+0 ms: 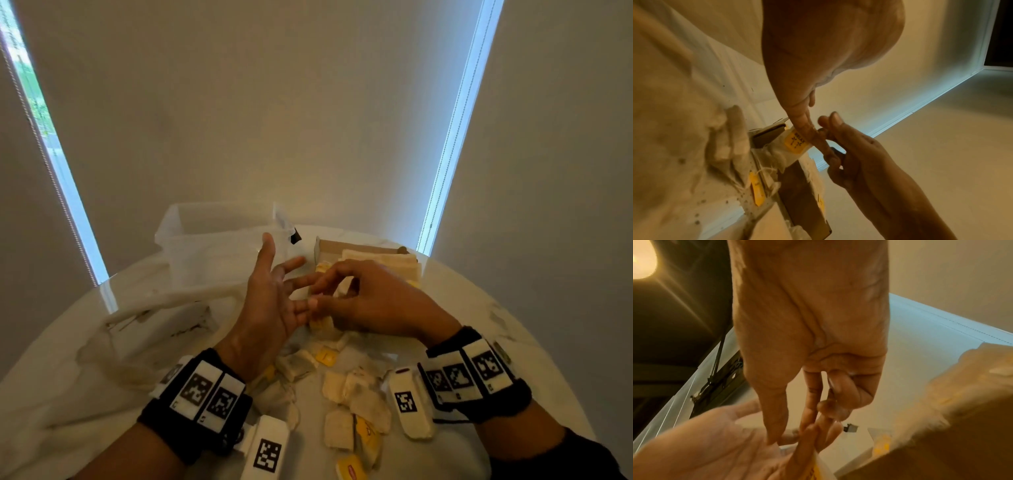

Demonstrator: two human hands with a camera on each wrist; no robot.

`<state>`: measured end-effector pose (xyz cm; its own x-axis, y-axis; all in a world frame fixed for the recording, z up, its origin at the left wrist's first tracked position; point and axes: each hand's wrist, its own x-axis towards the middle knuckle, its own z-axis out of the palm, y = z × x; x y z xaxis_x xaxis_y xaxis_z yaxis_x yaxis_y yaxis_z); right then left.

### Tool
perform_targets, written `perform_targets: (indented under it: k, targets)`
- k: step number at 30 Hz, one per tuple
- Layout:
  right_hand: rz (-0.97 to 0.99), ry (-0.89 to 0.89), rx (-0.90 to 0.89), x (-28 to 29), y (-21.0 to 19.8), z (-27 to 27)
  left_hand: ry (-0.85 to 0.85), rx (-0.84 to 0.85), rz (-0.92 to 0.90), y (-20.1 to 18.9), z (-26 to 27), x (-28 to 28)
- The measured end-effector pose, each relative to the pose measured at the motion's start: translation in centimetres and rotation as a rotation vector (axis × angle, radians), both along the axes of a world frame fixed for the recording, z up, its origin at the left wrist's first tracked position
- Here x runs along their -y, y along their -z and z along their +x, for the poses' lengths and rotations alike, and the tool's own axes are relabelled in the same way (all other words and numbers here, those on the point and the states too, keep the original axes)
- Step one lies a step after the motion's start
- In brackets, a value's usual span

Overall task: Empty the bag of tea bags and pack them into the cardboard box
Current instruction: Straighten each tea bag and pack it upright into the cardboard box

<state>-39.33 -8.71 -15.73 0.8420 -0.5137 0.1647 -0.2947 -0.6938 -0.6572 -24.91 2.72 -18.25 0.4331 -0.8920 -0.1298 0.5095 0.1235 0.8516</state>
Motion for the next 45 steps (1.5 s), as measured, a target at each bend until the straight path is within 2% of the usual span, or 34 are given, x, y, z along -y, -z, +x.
perform_targets:
  k: [3, 6, 11, 16, 21, 30, 32, 36, 45]
  targets:
    - [0.047, -0.022, -0.042, 0.2, 0.4, -0.1, 0.000, -0.006, -0.007, -0.1, 0.0, -0.1]
    - [0.009, -0.020, -0.031, 0.7, 0.6, -0.3, 0.029, 0.024, 0.006, -0.1, 0.0, 0.0]
    - [0.004, 0.088, 0.064, 1.3, 1.3, -0.4, 0.053, 0.088, 0.028, 0.0, 0.0, 0.4]
    - [-0.001, 0.110, 0.070, 1.7, 1.9, -0.1, 0.059, 0.119, 0.026, 0.1, 0.0, 0.5]
    - [0.015, 0.038, 0.035, 1.4, 2.0, -0.1, 0.097, 0.121, -0.002, 0.2, 0.0, 0.5]
    - [0.050, 0.136, 0.270, 1.8, 1.8, -0.2, 0.157, 0.129, -0.023, 0.2, 0.2, 0.3]
    - [0.105, 0.162, 0.332, 1.9, 1.7, -0.2, 0.157, 0.186, -0.005, 0.1, 0.0, 0.2]
    - [0.156, 0.156, 0.415, 1.9, 1.7, -0.3, 0.161, 0.436, 0.010, 0.7, -0.2, -0.1]
    - [0.143, 0.200, 0.498, 2.3, 1.7, -0.2, 0.094, 0.541, 0.068, 1.1, 0.5, -0.5]
